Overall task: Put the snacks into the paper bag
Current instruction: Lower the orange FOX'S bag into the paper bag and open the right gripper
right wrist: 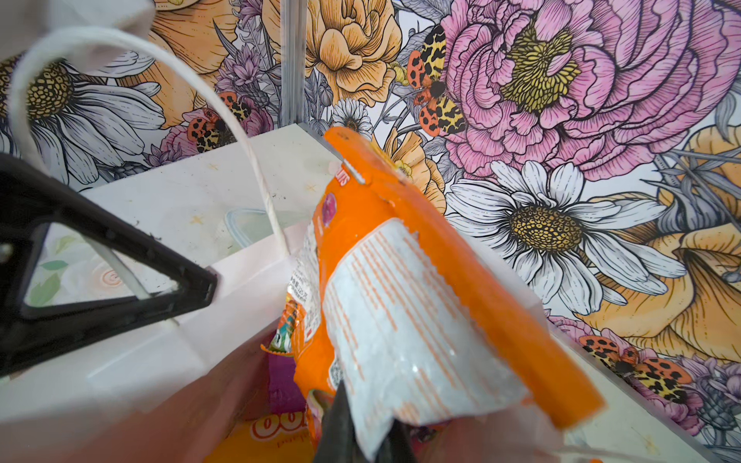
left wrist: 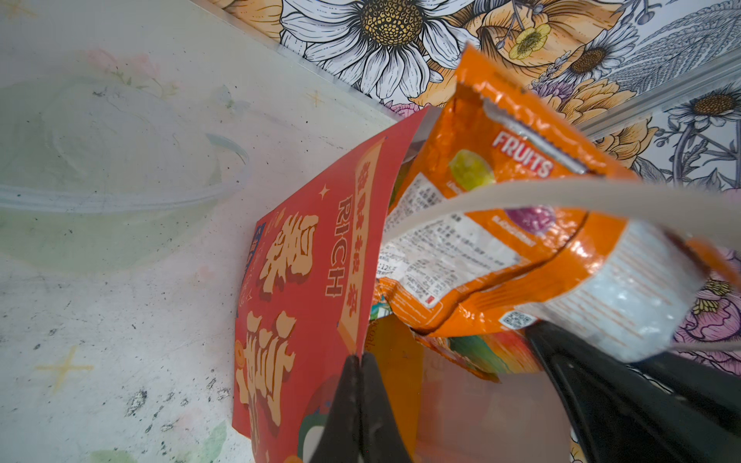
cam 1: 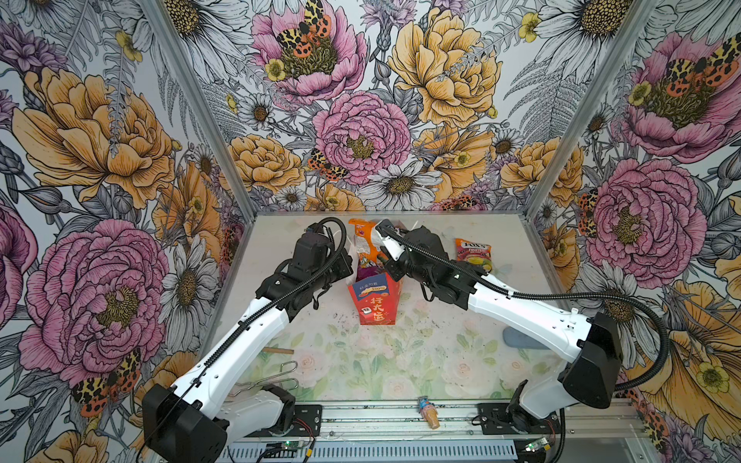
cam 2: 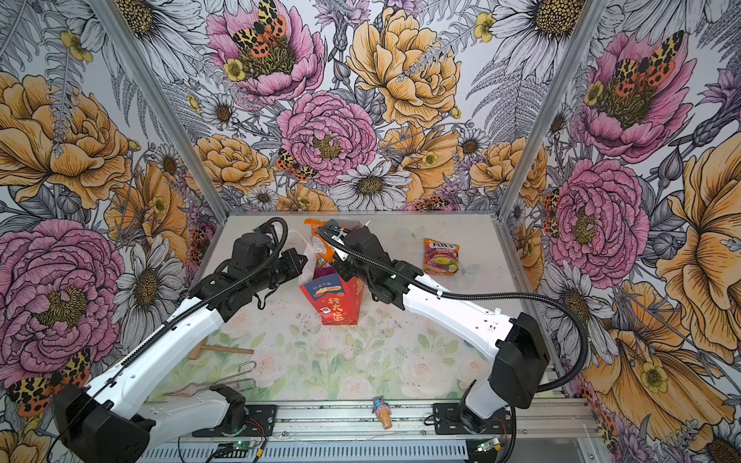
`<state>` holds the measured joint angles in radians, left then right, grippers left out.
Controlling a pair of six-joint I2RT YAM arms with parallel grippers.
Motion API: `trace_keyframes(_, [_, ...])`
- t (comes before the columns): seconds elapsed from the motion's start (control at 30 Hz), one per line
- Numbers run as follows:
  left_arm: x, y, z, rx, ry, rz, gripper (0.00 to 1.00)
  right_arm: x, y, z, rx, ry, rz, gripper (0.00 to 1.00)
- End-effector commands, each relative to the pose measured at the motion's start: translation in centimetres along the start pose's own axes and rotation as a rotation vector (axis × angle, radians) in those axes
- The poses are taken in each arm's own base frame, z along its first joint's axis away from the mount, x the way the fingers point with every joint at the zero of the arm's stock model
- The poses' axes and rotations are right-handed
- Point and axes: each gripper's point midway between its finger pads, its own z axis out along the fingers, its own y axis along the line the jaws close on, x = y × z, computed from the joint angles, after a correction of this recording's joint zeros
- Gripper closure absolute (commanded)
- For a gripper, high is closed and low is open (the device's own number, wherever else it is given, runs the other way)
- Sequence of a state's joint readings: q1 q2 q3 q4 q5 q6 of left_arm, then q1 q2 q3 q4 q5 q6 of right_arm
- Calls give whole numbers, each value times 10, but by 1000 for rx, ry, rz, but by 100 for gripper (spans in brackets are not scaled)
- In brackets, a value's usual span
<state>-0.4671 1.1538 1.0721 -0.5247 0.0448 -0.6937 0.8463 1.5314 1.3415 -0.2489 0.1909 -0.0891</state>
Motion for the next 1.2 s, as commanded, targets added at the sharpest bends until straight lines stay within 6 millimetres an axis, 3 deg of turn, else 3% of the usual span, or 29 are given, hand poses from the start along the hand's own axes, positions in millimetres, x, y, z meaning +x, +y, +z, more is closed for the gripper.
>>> trace_keyframes(0.0, [1,1,-7,-2,-5,-5,100,-27,-5,-19,18,-119,-7,100])
trace_keyframes(0.23, [1,1,-9,-2,-10,-4,100,-18,-2,-18,16,-126,-48,100])
trace_keyframes(0.53, [1,2,-10,-2,-11,-7,100,-31,-7,-30,26,-174,-35,100])
trace_keyframes(0.8, [1,2,-9,-1,-8,-7,100,-32,-14,-34,68,-175,-48,68])
trace_keyframes(1.0, [-1,1,-9,-1,-11,-7,100,-33,-16,-35,74,-177,-49,62])
trace_keyframes(1.17, [-1,0,-8,1,-10,-6,100,-44,-22,-48,91,-209,-33,58])
